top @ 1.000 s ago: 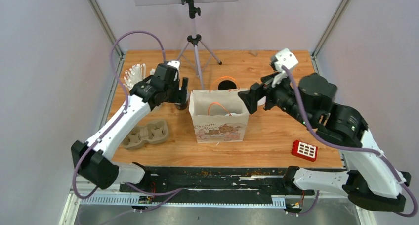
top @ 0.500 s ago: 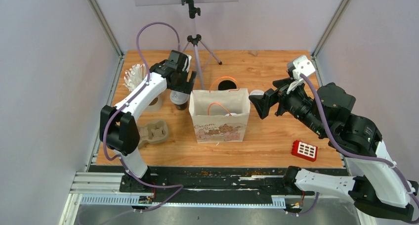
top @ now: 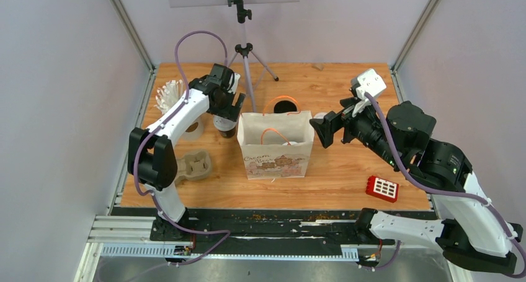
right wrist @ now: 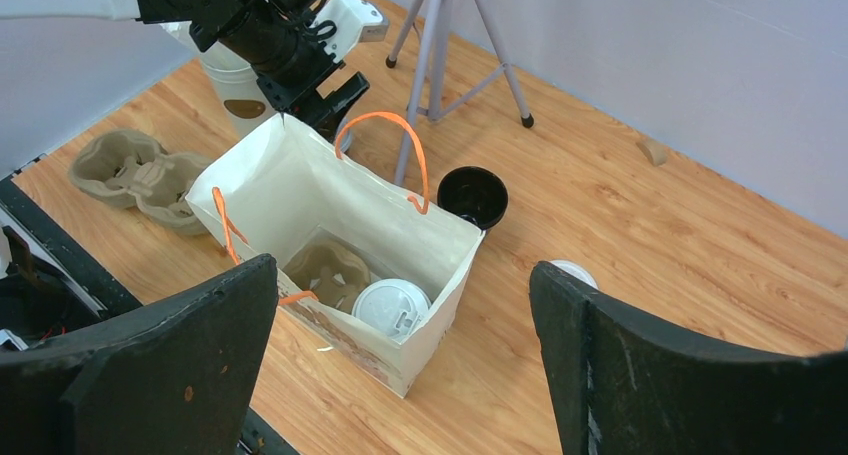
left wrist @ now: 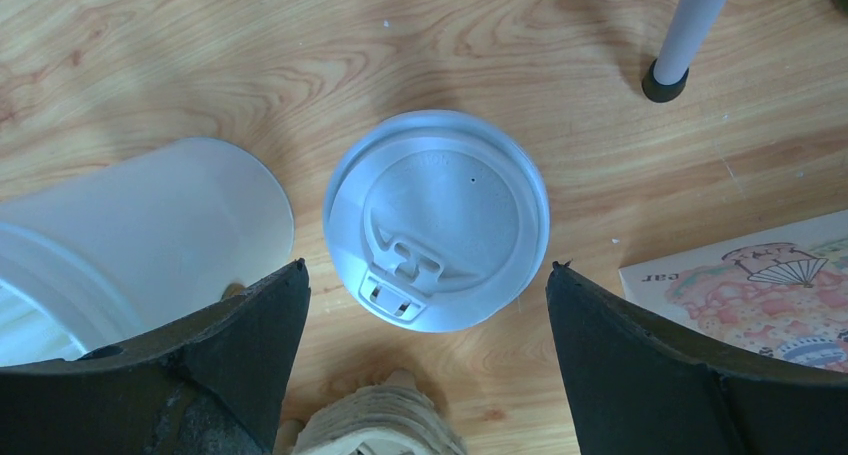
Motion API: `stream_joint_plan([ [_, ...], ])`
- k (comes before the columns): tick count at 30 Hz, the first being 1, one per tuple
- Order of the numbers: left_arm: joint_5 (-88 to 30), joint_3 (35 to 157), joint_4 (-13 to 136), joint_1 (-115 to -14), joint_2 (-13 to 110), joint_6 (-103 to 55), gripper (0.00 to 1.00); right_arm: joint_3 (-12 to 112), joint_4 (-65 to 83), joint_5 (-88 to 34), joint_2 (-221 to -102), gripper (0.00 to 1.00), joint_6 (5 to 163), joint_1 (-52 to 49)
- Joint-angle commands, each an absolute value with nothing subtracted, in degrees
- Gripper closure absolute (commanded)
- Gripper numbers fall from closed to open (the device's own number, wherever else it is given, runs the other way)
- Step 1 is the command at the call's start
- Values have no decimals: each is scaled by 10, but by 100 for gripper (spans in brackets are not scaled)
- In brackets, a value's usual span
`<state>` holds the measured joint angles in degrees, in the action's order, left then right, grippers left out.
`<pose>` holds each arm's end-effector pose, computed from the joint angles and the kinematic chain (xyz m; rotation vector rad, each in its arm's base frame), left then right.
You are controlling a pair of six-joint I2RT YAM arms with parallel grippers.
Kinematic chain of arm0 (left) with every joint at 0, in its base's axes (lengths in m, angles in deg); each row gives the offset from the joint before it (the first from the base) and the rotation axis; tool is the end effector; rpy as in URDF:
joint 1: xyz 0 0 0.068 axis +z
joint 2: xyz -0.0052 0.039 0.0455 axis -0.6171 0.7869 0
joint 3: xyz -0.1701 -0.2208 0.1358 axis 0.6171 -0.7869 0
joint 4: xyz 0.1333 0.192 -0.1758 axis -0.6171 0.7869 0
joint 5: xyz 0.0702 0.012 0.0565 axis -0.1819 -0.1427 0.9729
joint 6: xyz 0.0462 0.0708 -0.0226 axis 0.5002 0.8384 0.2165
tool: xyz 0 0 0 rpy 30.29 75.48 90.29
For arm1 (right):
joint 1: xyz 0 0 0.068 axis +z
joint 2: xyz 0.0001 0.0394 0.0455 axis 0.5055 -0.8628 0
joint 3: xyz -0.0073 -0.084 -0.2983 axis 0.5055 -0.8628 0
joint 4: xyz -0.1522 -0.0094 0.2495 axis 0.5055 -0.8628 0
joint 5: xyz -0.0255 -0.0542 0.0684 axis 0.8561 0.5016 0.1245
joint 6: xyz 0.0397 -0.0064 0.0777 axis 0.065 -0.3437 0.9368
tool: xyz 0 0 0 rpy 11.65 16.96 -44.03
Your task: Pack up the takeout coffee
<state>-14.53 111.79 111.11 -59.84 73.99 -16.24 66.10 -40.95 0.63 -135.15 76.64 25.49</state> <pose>0.4080 -0.1539 0.2777 0.3649 2.5820 -0.0223 0.1182 0.1275 0.5430 -0.6246 1.6854 0.3809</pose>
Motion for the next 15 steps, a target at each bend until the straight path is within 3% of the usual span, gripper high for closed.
stream_joint_plan([
  [1,-170,1127,1110,-592,756,-138,5,663,-384,12,-1351,4,756,259],
  [15,-181,1128,1111,-587,778,-125,11,653,-381,16,-1346,4,752,259],
])
